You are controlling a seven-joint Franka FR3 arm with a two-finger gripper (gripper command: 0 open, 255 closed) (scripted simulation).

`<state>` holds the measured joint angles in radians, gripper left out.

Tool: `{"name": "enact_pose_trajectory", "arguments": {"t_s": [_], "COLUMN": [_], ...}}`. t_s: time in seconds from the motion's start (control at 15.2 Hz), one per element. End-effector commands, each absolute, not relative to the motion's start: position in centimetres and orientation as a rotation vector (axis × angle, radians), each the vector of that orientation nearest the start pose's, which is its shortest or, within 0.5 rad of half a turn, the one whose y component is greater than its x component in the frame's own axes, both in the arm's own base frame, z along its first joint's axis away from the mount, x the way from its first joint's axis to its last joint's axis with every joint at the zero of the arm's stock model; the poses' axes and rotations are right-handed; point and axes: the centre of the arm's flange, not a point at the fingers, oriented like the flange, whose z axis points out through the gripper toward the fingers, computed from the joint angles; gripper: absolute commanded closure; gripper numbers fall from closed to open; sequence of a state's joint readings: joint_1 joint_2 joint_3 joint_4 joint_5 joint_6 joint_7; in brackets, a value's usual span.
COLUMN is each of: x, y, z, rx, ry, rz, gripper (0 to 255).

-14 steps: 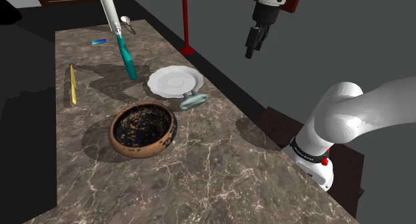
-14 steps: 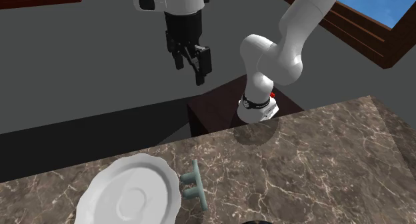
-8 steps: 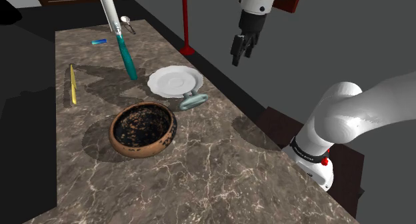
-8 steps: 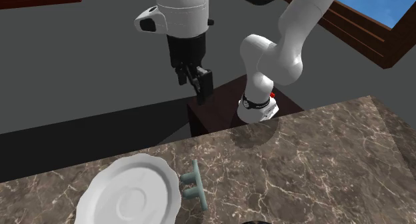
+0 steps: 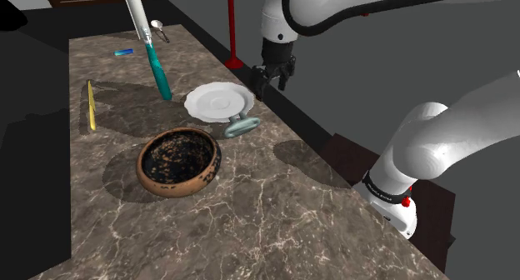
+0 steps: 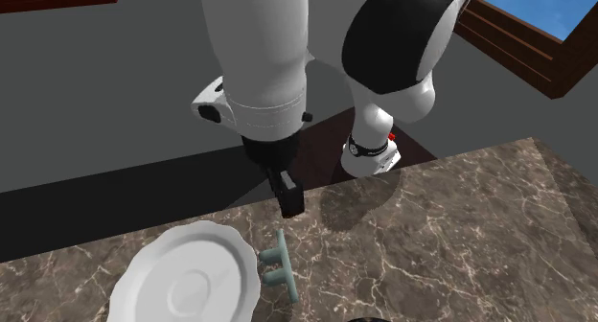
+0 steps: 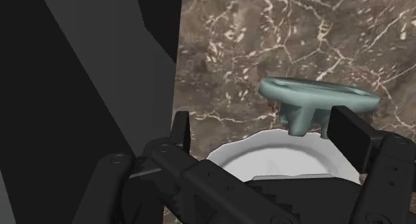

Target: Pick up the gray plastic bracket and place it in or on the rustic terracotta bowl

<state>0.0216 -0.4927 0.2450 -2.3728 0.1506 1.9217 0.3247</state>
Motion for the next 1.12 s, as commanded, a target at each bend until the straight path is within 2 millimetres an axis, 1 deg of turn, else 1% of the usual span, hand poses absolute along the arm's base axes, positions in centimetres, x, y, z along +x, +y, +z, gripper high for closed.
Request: {"name": "enact_pose_trajectory", "arguments": {"t_s": [0.0, 0.4, 0.86, 0.92, 1.06], "x": [40.5, 45.4, 45.4, 45.4, 45.4], "y": [14.9, 20.5, 20.5, 20.5, 20.5], "z": [49.2, 45.8, 42.1, 41.8, 41.8], "rx": [-3.098, -3.091, -3.091, -3.091, -3.091], "ry": [0.282, 0.486, 0.486, 0.486, 0.486], "rz": [-0.031, -0.015, -0.015, -0.015, -0.015], "gripper": [0, 0, 0, 0, 0]}}
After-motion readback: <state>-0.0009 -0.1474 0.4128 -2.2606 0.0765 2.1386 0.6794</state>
